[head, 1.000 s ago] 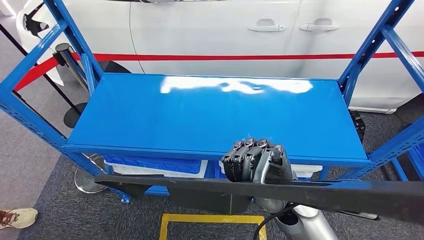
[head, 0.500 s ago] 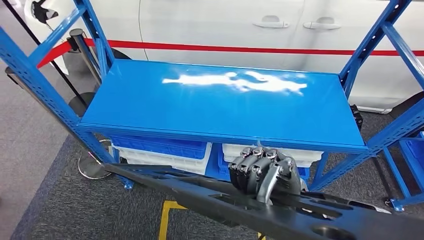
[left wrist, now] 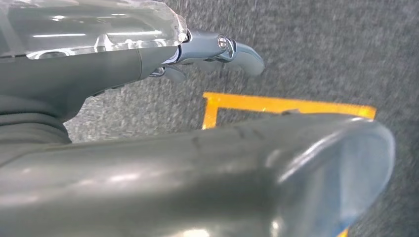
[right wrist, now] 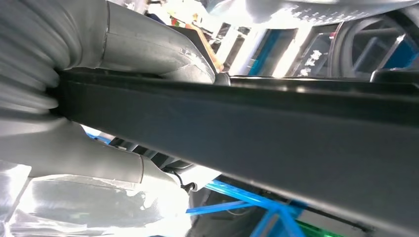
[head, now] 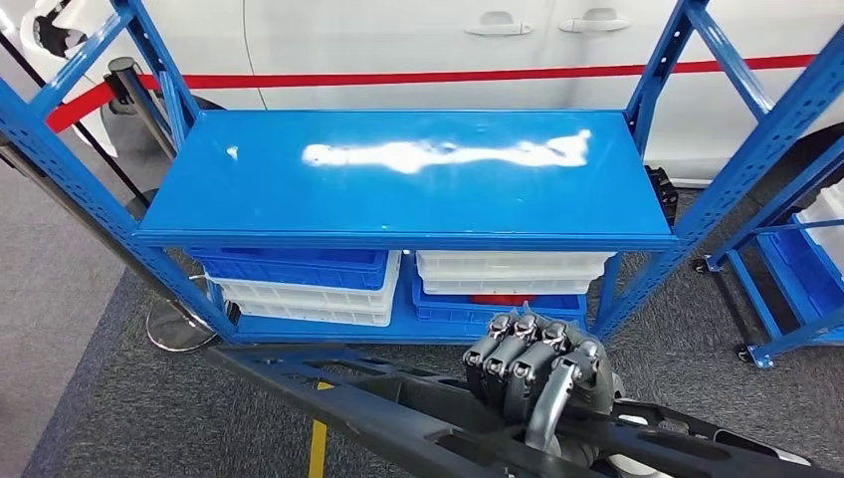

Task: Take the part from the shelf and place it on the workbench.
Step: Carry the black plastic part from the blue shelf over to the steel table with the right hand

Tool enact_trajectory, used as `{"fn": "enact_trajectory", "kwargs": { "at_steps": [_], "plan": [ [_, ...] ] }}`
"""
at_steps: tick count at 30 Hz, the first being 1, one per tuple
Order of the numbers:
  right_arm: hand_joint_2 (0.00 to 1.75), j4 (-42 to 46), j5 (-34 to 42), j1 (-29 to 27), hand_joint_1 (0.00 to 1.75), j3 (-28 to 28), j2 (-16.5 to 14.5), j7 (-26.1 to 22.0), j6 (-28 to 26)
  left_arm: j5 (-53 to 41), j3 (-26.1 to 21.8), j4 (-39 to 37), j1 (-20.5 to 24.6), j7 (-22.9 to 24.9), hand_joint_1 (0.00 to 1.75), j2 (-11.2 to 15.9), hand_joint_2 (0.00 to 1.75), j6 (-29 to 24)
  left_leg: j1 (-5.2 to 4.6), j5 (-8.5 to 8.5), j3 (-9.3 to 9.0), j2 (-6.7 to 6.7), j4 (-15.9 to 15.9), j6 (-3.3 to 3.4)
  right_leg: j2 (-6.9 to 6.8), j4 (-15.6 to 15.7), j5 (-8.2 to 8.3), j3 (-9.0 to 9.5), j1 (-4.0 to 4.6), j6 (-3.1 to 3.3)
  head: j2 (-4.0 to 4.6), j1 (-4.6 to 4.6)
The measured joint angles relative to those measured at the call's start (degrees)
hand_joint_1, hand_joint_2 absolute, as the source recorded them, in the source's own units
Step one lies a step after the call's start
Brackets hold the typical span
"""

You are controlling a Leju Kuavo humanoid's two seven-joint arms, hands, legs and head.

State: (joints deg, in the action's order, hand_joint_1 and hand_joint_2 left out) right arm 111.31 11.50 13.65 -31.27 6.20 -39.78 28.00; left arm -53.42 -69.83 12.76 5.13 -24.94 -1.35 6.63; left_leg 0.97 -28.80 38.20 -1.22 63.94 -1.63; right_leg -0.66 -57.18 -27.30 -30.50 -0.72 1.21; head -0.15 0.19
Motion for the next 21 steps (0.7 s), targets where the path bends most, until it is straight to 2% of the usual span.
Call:
{"fn": "enact_trajectory", "kwargs": {
  "at_steps": [1, 2, 3, 4, 5, 6, 7, 8, 9, 10, 12, 13, 14, 15, 17, 18, 19, 20, 21],
  "plan": [
    [1.75, 0.1, 0.0, 0.0, 1.75, 0.0, 0.0, 0.0, 0.1, -0.1, 0.0, 0.0, 0.0, 0.0, 0.0, 0.0, 0.0, 0.1, 0.0, -2.95, 0.97, 0.42, 3.7, -0.02, 0.3, 0.0, 0.7, -0.9, 0.12, 0.29, 0.0, 0.07],
    [1.75, 0.2, 0.0, -0.1, 1.75, 0.0, 0.0, 0.1, 0.2, -0.2, 0.0, 0.0, 0.0, 0.0, 0.0, 0.0, 0.0, 0.1, 0.0, -4.96, 1.68, 0.64, 7.3, -0.05, 0.56, -0.1, 1.39, -1.84, 0.24, 0.4, 0.0, 0.11],
    [1.75, 0.2, -0.2, -0.3, 1.75, 0.0, 0.0, 0.1, 0.2, -0.3, 0.0, 0.0, 0.0, 0.0, 0.0, 0.1, 0.0, 0.1, 0.0, -5.58, 1.85, 0.73, 10.0, -0.08, 0.82, -0.2, 2.07, -2.8, 0.35, 0.41, 0.0, 0.1],
    [1.75, 0.3, -0.6, -0.4, 1.75, 0.0, 0.0, 0.1, 0.2, -0.4, 0.1, 0.0, 0.0, 0.0, 0.0, 0.1, 0.0, 0.1, 0.0, -4.83, 1.26, 0.76, 11.1, -0.06, 1.02, -0.4, 2.7, -3.77, 0.41, 0.36, 0.01, 0.11],
    [1.75, 0.3, -1.0, -0.6, 1.75, 0.0, 0.1, 0.1, 0.2, -0.5, 0.1, 0.0, 0.1, 0.0, 0.0, 0.2, 0.0, 0.1, 0.0, -3.13, -0.38, 0.77, 10.0, 0.01, 1.19, -0.7, 3.29, -4.77, 0.44, 0.25, 0.01, 0.11],
    [1.75, 0.3, -1.5, -0.8, 1.75, 0.0, 0.1, 0.1, 0.2, -0.6, 0.2, 0.0, 0.1, 0.1, 0.0, 0.2, 0.0, 0.2, 0.0, -1.48, -2.92, 0.82, 7.1, 0.16, 1.37, -1.0, 3.81, -5.71, 0.44, 0.07, 0.01, 0.12],
    [1.75, 0.3, -1.8, -0.9, 1.75, 0.1, 0.2, 0.0, 0.2, -0.6, 0.3, 0.0, 0.2, 0.2, 0.0, 0.3, 0.0, 0.2, -0.05, -0.89, -6.01, 0.95, 3.0, 0.36, 1.51, -1.4, 4.26, -6.55, 0.49, -0.17, 0.01, 0.12],
    [1.75, 0.4, -2.1, -0.9, 1.75, 0.1, 0.3, 0.0, 0.2, -0.7, 0.4, 0.0, 0.3, 0.2, 0.0, 0.4, 0.0, 0.3, -0.13, -1.05, -8.8, 1.12, -1.2, 0.58, 1.58, -1.8, 4.68, -7.19, 0.54, -0.47, 0.0, 0.09],
    [1.75, 0.5, -2.3, -1.0, 1.75, 0.2, 0.3, 0.0, 0.3, -0.7, 0.5, 0.0, 0.4, 0.2, 0.0, 0.4, 0.0, 0.4, -0.25, -1.69, -10.58, 1.28, -4.2, 0.8, 1.59, -2.0, 5.09, -7.53, 0.58, -0.8, 0.0, 0.05],
    [1.75, 0.6, -2.4, -1.1, 1.75, 0.3, 0.4, 0.0, 0.4, -0.9, 0.6, 0.0, 0.4, 0.3, 0.0, 0.5, 0.0, 0.5, -0.42, -2.27, -11.38, 1.4, -5.9, 1.02, 1.58, -2.0, 5.57, -7.7, 0.58, -1.15, 0.0, 0.09],
    [1.75, 0.8, -2.5, -1.3, 1.75, 0.5, 0.5, -0.1, 0.7, -1.1, 0.8, 0.0, 0.4, 0.3, 0.0, 0.4, 0.0, 0.6, -0.47, -1.53, -10.81, 1.25, -6.4, 1.68, 1.58, -1.8, 6.44, -7.86, 0.47, -1.87, 0.0, 0.19],
    [1.75, 0.8, -2.5, -1.5, 1.75, 0.7, 0.6, -0.1, 0.8, -1.2, 0.9, 0.0, 0.4, 0.3, 0.0, 0.4, 0.0, 0.6, -0.4, -0.86, -10.31, 1.06, -6.5, 2.12, 1.53, -2.1, 5.88, -8.22, 0.39, -2.18, 0.0, 0.25],
    [1.75, 0.9, -2.5, -1.6, 1.75, 0.8, 0.8, -0.1, 0.8, -1.2, 1.0, 0.0, 0.4, 0.3, 0.0, 0.4, 0.0, 0.6, -0.26, -0.09, -9.69, 0.84, -6.6, 2.59, 1.46, -3.2, 4.16, -8.82, 0.31, -2.44, 0.0, 0.18],
    [1.75, 0.9, -2.5, -1.7, 1.75, 1.0, 0.9, -0.1, 1.0, -1.2, 1.0, 0.0, 0.4, 0.3, 0.0, 0.4, 0.0, 0.6, -0.16, 0.71, -8.93, 0.61, -6.7, 2.94, 1.33, -5.5, 1.37, -9.64, 0.15, -2.66, 0.0, 0.14],
    [1.75, 1.1, -2.6, -2.0, 1.75, 1.3, 1.1, -0.1, 1.5, -1.2, 1.1, 0.0, 0.4, 0.3, 0.0, 0.4, 0.0, 0.6, -0.22, 2.17, -7.12, 0.35, -6.6, 3.22, 1.13, -12.6, -4.41, -11.32, -0.02, -3.07, 0.0, 0.01],
    [1.75, 1.2, -2.6, -2.1, 1.75, 1.4, 1.1, -0.1, 1.7, -1.3, 1.2, 0.0, 0.4, 0.3, 0.0, 0.4, 0.0, 0.6, -0.24, 2.85, -6.12, 0.22, -6.5, 3.19, 1.07, -15.9, -5.63, -11.67, -0.07, -3.25, 0.0, 0.01],
    [1.75, 1.2, -2.6, -2.3, 1.75, 1.5, 1.1, -0.1, 1.8, -1.3, 1.2, 0.0, 0.4, 0.3, 0.0, 0.4, 0.0, 0.6, -0.25, 3.49, -5.12, 0.1, -6.4, 3.13, 1.01, -17.8, -5.4, -11.36, -0.09, -3.37, 0.0, 0.01],
    [1.75, 1.2, -2.6, -2.4, 1.75, 1.6, 1.2, -0.1, 1.8, -1.3, 1.3, 0.0, 0.4, 0.3, 0.0, 0.4, 0.0, 0.6, -0.25, 4.07, -4.13, -0.01, -6.2, 3.03, 0.97, -17.9, -4.07, -10.15, -0.11, -3.4, 0.0, 0.01],
    [1.75, 1.2, -2.6, -2.5, 1.75, 1.7, 1.2, -0.1, 1.9, -1.3, 1.3, 0.0, 0.4, 0.3, 0.0, 0.4, 0.0, 0.6, -0.25, 4.62, -3.21, -0.09, -6.0, 2.9, 0.94, -16.0, -2.43, -7.92, -0.12, -3.33, 0.0, 0.01]
  ]
}}
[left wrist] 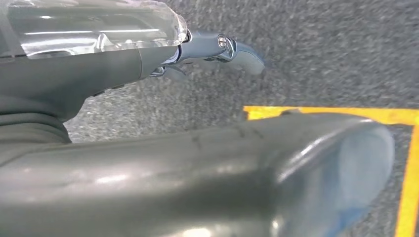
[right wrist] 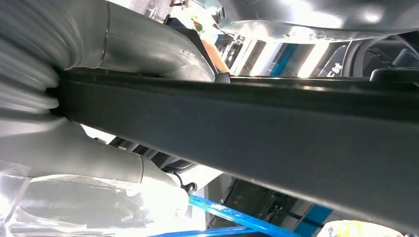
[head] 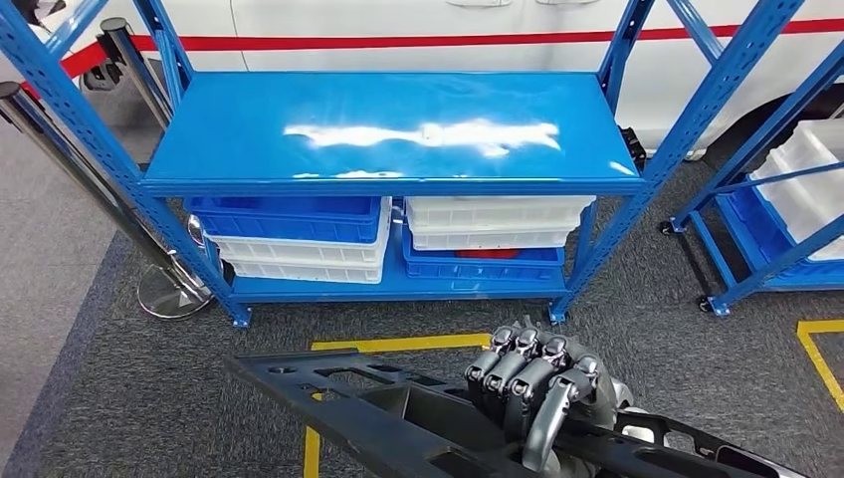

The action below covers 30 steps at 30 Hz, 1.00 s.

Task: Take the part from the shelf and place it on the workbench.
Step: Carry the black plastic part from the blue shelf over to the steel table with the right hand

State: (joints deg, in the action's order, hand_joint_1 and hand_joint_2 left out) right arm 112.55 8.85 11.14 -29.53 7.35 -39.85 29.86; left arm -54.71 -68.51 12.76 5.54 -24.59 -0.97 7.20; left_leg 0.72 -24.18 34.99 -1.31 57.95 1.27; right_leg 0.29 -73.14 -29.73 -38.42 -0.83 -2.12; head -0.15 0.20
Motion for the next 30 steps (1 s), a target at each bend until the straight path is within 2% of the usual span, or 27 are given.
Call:
{"fn": "enact_trajectory", "kwargs": {
  "at_steps": [1, 3, 4, 5, 6, 7, 8, 9, 11, 12, 13, 14, 15, 16, 17, 18, 19, 21, 22, 23, 24, 25, 26, 27, 28, 29, 30],
  "plan": [
    [1.75, 0.0, 0.0, 0.0, 1.75, 0.1, 0.0, 0.0, 0.0, 0.0, 0.0, 0.0, 0.0, 0.0, 0.0, 0.0, 0.0, 0.0, -0.01, 0.51, 0.78, -0.04, 0.2, -0.2, -0.05, 3.6, 0.88, 3.2, 0.02, 0.21, 0.0, 0.0],
    [1.75, 0.3, 0.0, 0.0, 1.75, 0.2, 0.0, 0.0, 0.1, 0.0, 0.1, 0.0, 0.0, 0.0, 0.0, 0.0, 0.0, 0.0, -0.14, 1.46, 1.73, -0.03, 0.5, -0.77, -0.18, 12.0, 0.12, 9.33, 0.32, 0.85, 0.0, 0.05],
    [1.75, 0.4, 0.0, 0.0, 1.75, 0.3, 0.0, 0.0, 0.2, -0.1, 0.1, 0.0, 0.0, 0.0, 0.0, 0.0, 0.0, 0.0, -0.17, 1.98, 1.89, -0.04, 0.4, -1.09, -0.21, 14.8, -0.63, 11.0, 0.5, 1.17, 0.0, 0.0],
    [1.75, 0.5, 0.0, 0.0, 1.75, 0.4, 0.0, -0.1, 0.4, -0.1, 0.1, 0.0, 0.0, 0.0, 0.0, -0.1, 0.0, -0.1, -0.19, 2.57, 1.98, -0.05, 0.2, -1.44, -0.2, 16.0, -0.83, 11.43, 0.68, 1.49, 0.0, -0.03],
    [1.75, 0.6, 0.0, -0.1, 1.75, 0.6, 0.0, -0.1, 0.6, -0.2, 0.1, 0.0, 0.0, 0.0, 0.0, -0.1, 0.0, -0.1, -0.18, 3.03, 2.09, -0.01, 0.0, -1.78, -0.23, 16.2, -0.38, 11.09, 0.58, 1.9, 0.0, -0.09],
    [1.75, 0.6, 0.0, -0.1, 1.75, 0.8, 0.0, -0.1, 0.7, -0.3, 0.1, 0.0, 0.0, 0.0, 0.0, 0.0, 0.0, -0.2, -0.13, 2.75, 2.43, 0.13, 0.2, -2.09, -0.28, 16.4, 0.25, 10.63, 0.48, 2.33, 0.0, -0.15],
    [1.75, 0.6, -0.1, -0.2, 1.75, 1.0, 0.0, -0.1, 0.9, -0.5, 0.1, 0.0, -0.1, 0.0, 0.0, -0.1, 0.0, -0.2, -0.11, 1.42, 2.96, 0.33, 1.1, -2.34, -0.36, 16.4, 0.93, 10.04, 0.33, 2.86, 0.0, -0.08],
    [1.75, 0.6, -0.1, -0.2, 1.75, 1.3, 0.0, -0.1, 1.0, -0.6, 0.1, 0.0, -0.1, 0.0, 0.0, -0.1, 0.0, -0.2, -0.08, -1.04, 3.73, 0.54, 3.2, -2.52, -0.44, 16.5, 1.63, 9.35, 0.2, 3.3, 0.0, 0.02],
    [1.75, 0.7, -0.4, -0.5, 1.75, 1.7, 0.0, -0.1, 1.1, -0.9, 0.2, 0.0, -0.2, 0.0, 0.0, -0.1, 0.0, -0.2, -0.01, -6.8, 5.53, 0.75, 10.4, -2.76, -0.48, 16.3, 2.87, 7.66, 0.31, 3.77, 0.0, 0.2],
    [1.75, 0.7, -0.7, -0.7, 1.75, 1.9, 0.0, -0.1, 1.1, -1.1, 0.2, 0.0, -0.2, 0.0, 0.0, -0.1, 0.0, -0.3, -0.01, -8.4, 6.11, 0.75, 14.0, -2.85, -0.48, 16.1, 3.47, 6.72, 0.37, 3.78, 0.0, 0.24],
    [1.75, 0.7, -1.0, -0.9, 1.75, 2.0, 0.0, -0.1, 1.0, -1.2, 0.3, 0.0, -0.1, 0.0, 0.0, -0.1, 0.0, -0.3, 0.0, -8.57, 6.05, 0.76, 16.3, -2.91, -0.47, 15.9, 4.03, 5.77, 0.42, 3.74, 0.0, 0.23],
    [1.75, 0.7, -1.3, -1.2, 1.75, 2.1, 0.0, -0.1, 1.0, -1.3, 0.4, 0.0, -0.1, 0.0, 0.0, -0.1, 0.0, -0.3, 0.01, -7.59, 5.16, 0.76, 16.9, -2.93, -0.46, 15.6, 4.54, 4.82, 0.42, 3.64, 0.0, 0.24],
    [1.75, 0.7, -1.5, -1.4, 1.75, 2.1, 0.0, -0.1, 0.9, -1.4, 0.5, 0.0, -0.1, 0.0, 0.0, -0.1, 0.0, -0.3, 0.03, -5.99, 3.19, 0.77, 15.2, -2.9, -0.43, 15.2, 4.99, 3.88, 0.38, 3.48, 0.01, 0.24],
    [1.75, 0.7, -1.6, -1.5, 1.75, 2.1, 0.0, 0.0, 0.8, -1.4, 0.7, 0.0, -0.1, -0.1, 0.0, -0.1, 0.0, -0.3, 0.06, -4.85, 0.38, 0.83, 11.8, -2.84, -0.39, 14.7, 5.36, 3.03, 0.35, 3.27, 0.01, 0.25],
    [1.75, 0.7, -1.8, -1.5, 1.75, 2.2, 0.0, 0.0, 0.8, -1.5, 0.8, 0.0, 0.0, -0.1, 0.0, -0.1, 0.0, -0.3, 0.03, -4.61, -2.66, 0.94, 7.7, -2.74, -0.34, 14.2, 5.66, 2.27, 0.39, 3.01, 0.01, 0.25],
    [1.75, 0.9, -1.9, -1.6, 1.75, 2.2, -0.1, 0.0, 0.7, -1.5, 0.9, 0.0, 0.1, -0.1, 0.0, -0.1, 0.0, -0.3, -0.04, -5.02, -5.1, 1.1, 4.1, -2.56, -0.31, 13.8, 5.97, 1.71, 0.46, 2.67, 0.01, 0.23],
    [1.75, 1.0, -2.1, -1.7, 1.75, 2.2, -0.1, 0.0, 0.6, -1.6, 1.0, 0.0, 0.2, -0.1, 0.0, -0.1, 0.0, -0.3, -0.13, -5.72, -6.49, 1.25, 1.7, -2.34, -0.31, 13.5, 6.31, 1.36, 0.54, 2.34, 0.0, 0.21],
    [1.75, 1.2, -2.4, -1.9, 1.75, 2.3, -0.1, -0.1, 0.2, -1.8, 1.1, 0.0, 0.3, -0.1, 0.0, -0.1, 0.0, -0.5, -0.28, -5.86, -6.54, 1.36, 0.3, -1.63, -0.32, 13.5, 7.23, 1.04, 0.61, 1.58, 0.0, 0.15],
    [1.75, 1.3, -2.4, -2.1, 1.75, 2.3, -0.1, -0.1, -0.1, -1.9, 1.2, 0.0, 0.2, -0.1, 0.0, -0.2, 0.0, -0.7, -0.23, -5.41, -6.15, 1.23, 0.2, -1.2, -0.31, 13.4, 7.18, 0.8, 0.51, 1.25, 0.0, 0.16],
    [1.75, 1.4, -2.5, -2.3, 1.75, 2.3, -0.1, -0.1, -0.2, -2.1, 1.3, 0.0, 0.2, -0.1, 0.0, -0.2, 0.0, -1.0, -0.16, -4.88, -5.69, 1.09, 0.0, -0.71, -0.28, 12.8, 6.21, 0.38, 0.43, 0.91, 0.0, 0.14],
    [1.75, 1.6, -2.5, -2.5, 1.75, 2.3, -0.1, -0.1, -0.3, -2.1, 1.4, 0.0, 0.2, 0.0, 0.0, -0.2, 0.0, -1.2, -0.08, -4.28, -5.13, 0.9, -0.1, -0.29, -0.27, 11.2, 4.23, -0.29, 0.33, 0.62, 0.0, 0.13],
    [1.75, 1.8, -2.5, -2.5, 1.75, 2.3, -0.1, -0.1, -0.3, -2.2, 1.4, 0.0, 0.3, 0.2, 0.0, -0.2, 0.0, -1.3, -0.07, -3.78, -4.54, 0.67, -0.2, 0.02, -0.27, 8.5, 1.47, -1.17, 0.23, 0.38, 0.0, 0.12],
    [1.75, 1.9, -2.5, -2.6, 1.75, 2.3, -0.1, -0.1, -0.3, -2.2, 1.5, 0.0, 0.3, 0.4, 0.0, -0.2, 0.0, -1.5, -0.13, -3.26, -3.85, 0.47, -0.1, 0.23, -0.28, 5.0, -1.15, -2.12, 0.2, 0.18, 0.0, 0.08],
    [1.75, 1.9, -2.4, -2.6, 1.75, 2.3, -0.1, -0.1, -0.2, -2.2, 1.5, 0.0, 0.3, 0.7, 0.0, -0.2, 0.0, -1.7, -0.2, -2.77, -3.21, 0.19, -0.1, 0.32, -0.28, 1.5, -2.85, -2.94, 0.16, 0.02, 0.0, 0.09],
    [1.75, 1.9, -2.3, -2.7, 1.75, 2.3, -0.1, -0.1, -0.2, -2.2, 1.5, 0.0, 0.2, 1.1, 0.0, -0.2, 0.0, -1.9, -0.29, -2.35, -2.6, -0.1, 0.0, 0.34, -0.29, -1.0, -3.29, -3.27, 0.14, -0.03, 0.0, 0.09],
    [1.75, 1.9, -2.0, -2.7, 1.75, 2.3, -0.1, -0.1, -0.1, -2.2, 1.5, 0.0, 0.2, 1.5, 0.0, -0.1, 0.0, -2.1, -0.4, -1.97, -2.07, -0.39, 0.0, 0.3, -0.32, -1.7, -2.58, -2.74, 0.15, 0.04, 0.0, 0.09],
    [1.75, 1.8, -1.7, -2.7, 1.75, 2.3, -0.1, 0.0, 0.0, -2.1, 1.5, 0.0, 0.2, 1.8, 0.0, -0.1, 0.0, -2.4, -0.51, -1.67, -1.64, -0.73, 0.0, 0.26, -0.41, -0.3, -1.2, -1.19, 0.19, 0.24, 0.0, 0.09]
  ]
}}
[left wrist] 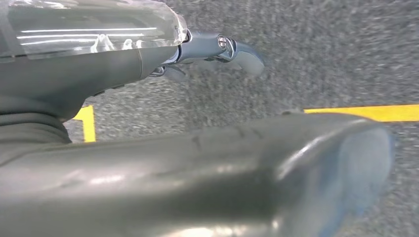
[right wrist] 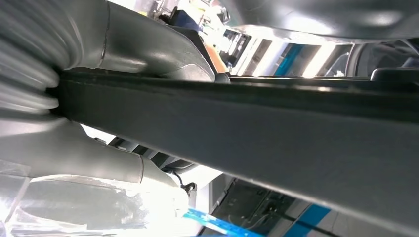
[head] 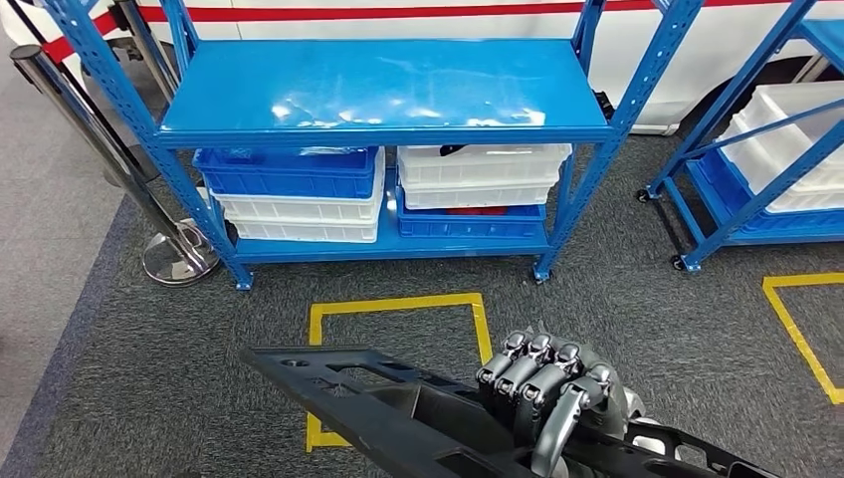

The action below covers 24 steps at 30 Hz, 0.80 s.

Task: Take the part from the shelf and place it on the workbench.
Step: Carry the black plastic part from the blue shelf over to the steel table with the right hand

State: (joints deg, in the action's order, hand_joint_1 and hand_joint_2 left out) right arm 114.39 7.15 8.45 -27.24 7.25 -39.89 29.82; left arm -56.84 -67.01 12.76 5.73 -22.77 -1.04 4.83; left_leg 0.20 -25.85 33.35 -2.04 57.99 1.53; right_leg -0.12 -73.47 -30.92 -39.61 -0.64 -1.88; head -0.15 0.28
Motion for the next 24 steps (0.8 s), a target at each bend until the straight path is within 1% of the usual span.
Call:
{"fn": "enact_trajectory", "kwargs": {
  "at_steps": [1, 2, 3, 4, 5, 6, 7, 8, 9, 10, 11, 12, 13, 14, 15, 16, 17, 18, 19, 20, 21, 22, 23, 24],
  "plan": [
    [1.75, 0.0, 0.4, 0.1, 1.75, 0.0, 0.0, 0.0, 0.1, 0.1, 0.0, 0.0, 0.0, 0.4, 0.0, 0.0, 0.0, -0.2, -0.12, 0.23, 0.26, -0.33, 0.0, -0.06, -0.44, 3.5, 1.45, 2.69, 0.16, 0.42, 0.0, 0.01],
    [1.75, -0.1, 0.8, 0.3, 1.75, 0.0, 0.0, 0.0, 0.2, 0.2, 0.0, 0.0, 0.0, 0.7, 0.0, 0.1, 0.0, -0.3, -0.29, 0.41, 0.39, -0.71, 0.1, -0.16, -1.39, 7.9, 2.09, 5.73, 0.45, 0.99, 0.0, 0.02],
    [1.75, -0.2, 1.2, 0.6, 1.75, -0.1, 0.0, 0.0, 0.4, 0.2, 0.0, 0.0, 0.0, 0.9, 0.0, 0.1, 0.0, -0.5, -0.39, 0.58, 0.43, -1.13, 0.1, -0.34, -2.29, 11.7, 2.29, 8.22, 0.78, 1.5, 0.0, 0.03],
    [1.75, -0.3, 1.6, 1.0, 1.75, -0.1, 0.0, 0.0, 0.5, 0.3, 0.0, 0.0, 0.0, 1.1, 0.0, 0.1, 0.0, -0.6, -0.42, 0.77, 0.42, -1.59, 0.0, -0.6, -3.0, 14.5, 2.15, 9.84, 1.14, 1.98, 0.0, 0.03],
    [1.75, -0.5, 1.9, 1.2, 1.75, -0.1, 0.0, 0.0, 0.7, 0.4, 0.0, 0.0, -0.1, 1.3, 0.0, 0.1, 0.0, -0.7, -0.4, 0.98, 0.41, -2.09, 0.0, -0.9, -3.26, 15.7, 1.86, 10.33, 1.4, 2.31, 0.0, 0.03],
    [1.75, -0.8, 2.1, 1.4, 1.75, -0.2, 0.1, 0.0, 0.8, 0.6, 0.0, 0.0, 0.0, 1.4, 0.0, 0.2, 0.0, -0.8, -0.34, 1.23, 0.36, -2.59, -0.2, -1.24, -2.88, 16.1, 2.13, 10.21, 1.5, 2.61, 0.0, 0.01],
    [1.75, -1.0, 2.1, 1.5, 1.75, -0.2, 0.1, 0.0, 0.8, 0.8, -0.1, 0.0, 0.0, 1.4, 0.0, 0.2, 0.0, -0.9, -0.28, 1.23, 0.41, -2.62, -0.1, -1.59, -2.44, 16.6, 2.58, 10.12, 1.36, 2.95, 0.0, 0.01],
    [1.75, -1.3, 2.1, 1.6, 1.75, -0.2, 0.1, 0.0, 0.8, 0.9, -0.1, 0.0, 0.1, 1.5, 0.0, 0.3, 0.0, -0.9, -0.21, 0.63, 0.69, -2.04, 0.4, -1.92, -2.0, 17.0, 3.11, 10.02, 1.16, 3.36, 0.0, 0.03],
    [1.75, -1.6, 1.9, 1.7, 1.75, -0.2, 0.2, 0.0, 0.8, 1.0, -0.1, 0.0, 0.1, 1.5, 0.0, 0.4, 0.0, -1.0, -0.14, -0.66, 1.34, -1.08, 1.9, -2.2, -1.6, 17.4, 3.64, 9.86, 0.94, 3.76, 0.0, 0.07],
    [1.75, -1.9, 1.6, 1.9, 1.75, -0.2, 0.2, 0.0, 0.7, 1.1, -0.1, 0.0, 0.0, 1.5, 0.0, 0.5, 0.0, -1.0, -0.01, -2.66, 2.48, 0.12, 4.7, -2.46, -1.17, 17.6, 4.09, 9.65, 0.75, 4.03, 0.0, 0.1],
    [1.75, -2.2, 1.1, 2.0, 1.75, -0.3, 0.2, 0.1, 0.4, 1.2, -0.1, 0.0, -0.1, 1.6, 0.0, 0.5, 0.0, -1.0, 0.1, -4.92, 3.9, 1.01, 8.4, -2.67, -0.69, 17.6, 4.36, 9.28, 0.75, 4.24, 0.0, 0.11],
    [1.75, -2.4, 0.6, 2.1, 1.75, -0.4, 0.2, 0.1, -0.1, 1.2, -0.1, 0.0, -0.2, 1.6, 0.0, 0.6, 0.0, -1.0, 0.18, -6.74, 5.32, 1.4, 12.2, -2.86, -0.18, 17.4, 4.54, 8.91, 0.77, 4.27, 0.0, 0.13],
    [1.75, -2.6, 0.0, 2.2, 1.75, -0.7, 0.2, 0.1, -0.6, 1.4, -0.2, 0.0, -0.3, 1.6, 0.0, 0.6, 0.0, -1.1, 0.26, -7.65, 6.26, 1.54, 15.0, -3.05, 0.4, 17.2, 4.66, 8.58, 0.76, 4.24, 0.0, 0.11],
    [1.75, -2.8, -0.4, 2.3, 1.75, -1.1, 0.2, 0.1, -1.1, 1.6, -0.3, 0.0, -0.3, 1.6, 0.0, 0.7, 0.0, -1.3, 0.35, -7.34, 6.23, 1.57, 15.7, -3.21, 0.99, 16.8, 4.72, 8.26, 0.71, 4.19, 0.0, 0.1],
    [1.75, -2.9, -0.6, 2.5, 1.75, -1.6, 0.2, 0.2, -1.5, 1.7, -0.4, 0.0, -0.3, 1.6, 0.0, 0.7, 0.0, -1.6, 0.47, -5.99, 5.16, 1.65, 14.2, -3.34, 1.6, 16.5, 4.7, 7.98, 0.61, 4.08, 0.0, 0.1],
    [1.75, -3.1, -0.8, 2.8, 1.75, -2.1, 0.1, 0.3, -1.9, 1.9, -0.5, 0.0, -0.3, 1.6, 0.0, 0.8, 0.0, -2.0, 0.66, -4.01, 3.18, 1.97, 10.8, -3.46, 2.23, 16.0, 4.61, 7.74, 0.49, 3.93, 0.0, 0.1],
    [1.75, -3.2, -0.8, 3.1, 1.75, -2.7, 0.1, 0.5, -2.2, 2.1, -0.6, 0.0, -0.3, 1.7, 0.0, 0.8, 0.0, -2.5, 0.88, -2.66, 0.99, 2.96, 6.9, -3.52, 2.82, 15.5, 4.47, 7.39, 0.38, 3.71, 0.0, 0.1],
    [1.75, -3.3, -0.8, 3.4, 1.75, -3.3, 0.0, 0.8, -2.4, 2.3, -0.8, 0.0, -0.3, 1.7, 0.0, 0.9, 0.0, -3.2, 1.03, -1.8, -0.71, 4.13, 3.8, -3.5, 3.43, 15.0, 4.39, 6.97, 0.35, 3.43, 0.0, 0.09],
    [1.75, -3.5, -0.7, 3.7, 1.75, -3.8, 0.0, 1.0, -2.5, 2.6, -1.0, 0.0, -0.3, 1.8, 0.0, 0.9, 0.0, -3.8, 1.14, -1.61, -1.68, 5.07, 1.8, -3.41, 4.01, 14.6, 4.39, 6.51, 0.34, 3.11, 0.0, 0.09],
    [1.75, -3.7, -0.5, 4.0, 1.75, -4.2, -0.1, 1.3, -2.6, 2.8, -1.3, 0.0, -0.3, 1.8, 0.0, 0.9, 0.0, -4.4, 1.13, -1.94, -1.93, 5.65, 1.2, -3.23, 4.57, 14.3, 4.51, 6.07, 0.35, 2.76, 0.0, 0.06],
    [1.75, -4.0, -0.2, 4.3, 1.75, -4.6, -0.2, 1.5, -2.6, 3.1, -1.5, 0.0, -0.3, 1.8, 0.0, 0.9, 0.0, -5.1, 1.08, -1.86, -1.83, 5.43, 1.1, -2.99, 5.14, 14.1, 4.71, 5.77, 0.38, 2.38, 0.0, 0.05],
    [1.75, -4.2, 0.2, 4.6, 1.75, -4.9, -0.2, 1.8, -2.5, 3.2, -1.7, 0.0, -0.2, 1.7, 0.0, 0.9, 0.0, -5.7, 1.19, -1.78, -1.74, 4.82, 0.9, -2.65, 5.37, 14.0, 4.75, 5.55, 0.33, 2.04, 0.0, 0.05],
    [1.75, -4.5, 0.5, 5.0, 1.75, -5.2, -0.3, 2.0, -2.4, 3.2, -1.8, 0.0, -0.2, 1.6, 0.0, 0.8, 0.0, -6.3, 1.27, -1.62, -1.69, 4.24, 0.8, -2.23, 4.88, 13.5, 4.4, 5.22, 0.36, 1.71, 0.0, -0.04],
    [1.75, -4.9, 0.9, 5.4, 1.75, -5.4, -0.4, 2.3, -2.3, 3.1, -1.9, 0.0, -0.1, 1.6, 0.0, 0.8, 0.0, -6.8, 1.35, -1.43, -1.64, 3.61, 0.6, -1.78, 3.9, 12.1, 3.42, 4.5, 0.37, 1.4, 0.0, -0.17]
  ]
}}
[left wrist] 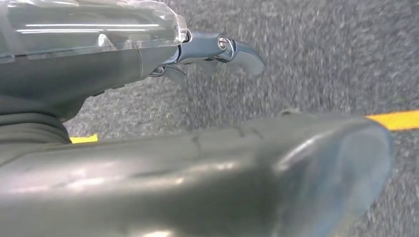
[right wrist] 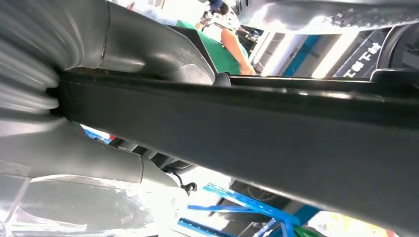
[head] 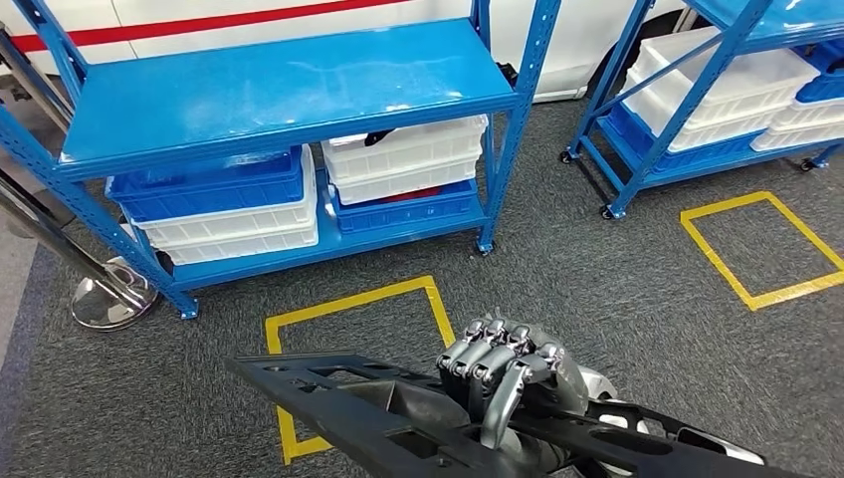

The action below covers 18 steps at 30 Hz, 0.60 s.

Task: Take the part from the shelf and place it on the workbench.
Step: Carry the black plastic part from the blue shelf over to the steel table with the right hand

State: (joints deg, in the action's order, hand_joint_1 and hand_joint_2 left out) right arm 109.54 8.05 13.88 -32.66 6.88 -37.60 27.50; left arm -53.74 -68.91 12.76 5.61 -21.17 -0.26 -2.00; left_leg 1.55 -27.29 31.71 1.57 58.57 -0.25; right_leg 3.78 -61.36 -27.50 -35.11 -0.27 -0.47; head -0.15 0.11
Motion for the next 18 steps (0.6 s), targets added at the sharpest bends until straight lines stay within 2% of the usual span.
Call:
{"fn": "enact_trajectory", "kwargs": {
  "at_steps": [2, 3, 4, 5, 6, 8, 9, 10, 11, 13, 14, 16, 18],
  "plan": [
    [1.75, -0.6, 0.7, 0.9, 1.75, -0.4, -0.4, 0.6, 0.2, -0.2, -0.1, 0.0, -0.1, 0.0, 0.0, -0.1, 0.0, -0.8, -0.04, 0.21, 0.18, -1.3, -0.2, 0.61, -2.39, -6.0, -3.38, -2.81, -0.09, -0.53, 0.0, -0.27],
    [1.75, -1.0, 1.0, 1.2, 1.75, -0.5, -0.6, 0.9, 0.3, -0.2, -0.2, 0.0, -0.1, 0.1, 0.0, -0.1, 0.0, -1.0, -0.1, 0.25, 0.29, -1.98, -0.2, 0.72, -2.99, -9.9, -5.06, -4.61, -0.24, -0.76, 0.0, -0.33],
    [1.75, -1.2, 1.3, 1.4, 1.75, -0.7, -0.8, 1.2, 0.4, -0.3, -0.2, 0.0, -0.2, 0.2, 0.0, -0.1, 0.0, -1.2, -0.14, 0.27, 0.36, -2.62, -0.2, 0.73, -3.27, -12.8, -6.02, -5.96, -0.39, -0.92, 0.0, -0.32],
    [1.75, -1.5, 1.5, 1.6, 1.75, -0.9, -1.0, 1.4, 0.5, -0.3, -0.2, 0.0, -0.2, 0.3, 0.0, -0.2, 0.0, -1.3, -0.15, 0.28, 0.39, -3.27, -0.1, 0.73, -3.47, -14.0, -5.93, -6.44, -0.52, -1.03, 0.0, -0.33],
    [1.75, -1.7, 1.7, 1.7, 1.75, -1.0, -1.2, 1.6, 0.6, -0.4, -0.3, 0.0, -0.2, 0.4, 0.0, -0.3, 0.0, -1.3, -0.15, 0.27, 0.36, -3.87, -0.1, 0.71, -3.71, -12.9, -4.73, -5.71, -0.61, -1.07, 0.0, -0.33],
    [1.75, -1.9, 2.0, 2.2, 1.75, -1.2, -1.5, 1.9, 1.0, -0.6, -0.3, 0.0, -0.1, 0.8, 0.0, -0.7, 0.0, -1.3, -0.15, 0.2, 0.15, -4.93, -0.1, 0.57, -5.09, -5.1, -0.95, -1.59, -0.57, -0.85, 0.0, -0.34],
    [1.75, -1.9, 2.2, 2.5, 1.75, -1.2, -1.7, 2.0, 1.2, -0.7, -0.3, 0.0, -0.1, 0.9, 0.0, -0.9, 0.0, -1.3, -0.26, 0.17, 0.07, -5.36, -0.1, 0.37, -6.06, -1.3, 0.27, 0.33, -0.29, -0.61, 0.0, -0.34],
    [1.75, -2.0, 2.4, 2.9, 1.75, -1.3, -1.9, 2.1, 1.3, -0.8, -0.3, 0.0, -0.1, 1.1, 0.0, -1.1, 0.0, -1.4, -0.36, 0.17, 0.03, -5.78, -0.2, 0.09, -6.72, 1.2, 0.88, 1.5, -0.01, -0.3, 0.0, -0.33],
    [1.75, -2.1, 2.6, 3.1, 1.75, -1.3, -2.0, 2.1, 1.4, -0.8, -0.3, 0.0, -0.1, 1.2, 0.0, -1.2, 0.0, -1.4, -0.47, 0.18, -0.01, -6.22, -0.2, -0.23, -7.0, 2.3, 0.87, 1.87, 0.27, -0.01, 0.0, -0.33],
    [1.75, -2.3, 3.0, 3.5, 1.75, -1.4, -2.3, 2.1, 1.4, -0.9, -0.3, 0.0, 0.0, 1.4, 0.0, -1.5, 0.0, -1.3, -0.57, 0.26, -0.18, -7.12, -0.5, -0.95, -6.05, 2.6, 1.08, 1.66, 0.47, 0.65, 0.0, -0.32],
    [1.75, -2.4, 3.2, 3.7, 1.75, -1.4, -2.4, 2.1, 1.4, -0.9, -0.3, 0.0, 0.1, 1.4, 0.0, -1.7, 0.0, -1.1, -0.52, -0.04, -0.17, -6.87, -0.3, -1.26, -5.56, 2.9, 1.31, 1.69, 0.36, 1.06, 0.01, -0.32],
    [1.75, -2.5, 3.6, 4.1, 1.75, -1.5, -2.6, 2.0, 1.4, -0.9, -0.3, 0.0, 0.1, 1.5, 0.0, -1.9, 0.0, -0.7, -0.38, -2.28, 1.0, -4.87, 2.6, -1.65, -4.65, 3.5, 1.79, 1.83, 0.08, 1.93, 0.01, -0.28],
    [1.75, -2.7, 3.9, 4.4, 1.75, -1.5, -2.8, 1.6, 1.3, -0.9, -0.3, 0.0, -0.1, 1.7, 0.0, -2.0, 0.0, -0.4, -0.3, -6.05, 4.17, -2.63, 9.7, -1.75, -3.58, 3.6, 2.01, 1.74, 0.1, 2.41, 0.0, -0.22]
  ]
}}
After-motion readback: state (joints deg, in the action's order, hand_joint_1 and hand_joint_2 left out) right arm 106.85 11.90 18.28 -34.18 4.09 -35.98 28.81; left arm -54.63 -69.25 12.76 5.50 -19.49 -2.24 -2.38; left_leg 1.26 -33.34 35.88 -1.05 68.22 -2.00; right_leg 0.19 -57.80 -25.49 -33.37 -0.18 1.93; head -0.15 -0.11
